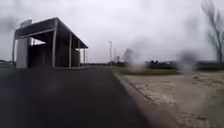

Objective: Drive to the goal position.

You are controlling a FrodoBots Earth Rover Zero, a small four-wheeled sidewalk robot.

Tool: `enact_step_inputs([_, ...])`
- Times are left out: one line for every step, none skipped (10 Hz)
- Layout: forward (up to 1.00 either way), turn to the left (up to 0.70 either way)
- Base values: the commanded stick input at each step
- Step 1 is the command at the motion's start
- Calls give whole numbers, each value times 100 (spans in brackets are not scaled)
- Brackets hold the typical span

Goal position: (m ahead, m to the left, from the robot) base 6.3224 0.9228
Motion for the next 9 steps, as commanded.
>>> enact_step_inputs([100,0])
enact_step_inputs([100,0])
enact_step_inputs([100,1])
enact_step_inputs([100,20])
enact_step_inputs([100,38])
enact_step_inputs([100,40])
enact_step_inputs([100,40])
enact_step_inputs([100,40])
enact_step_inputs([100,39])
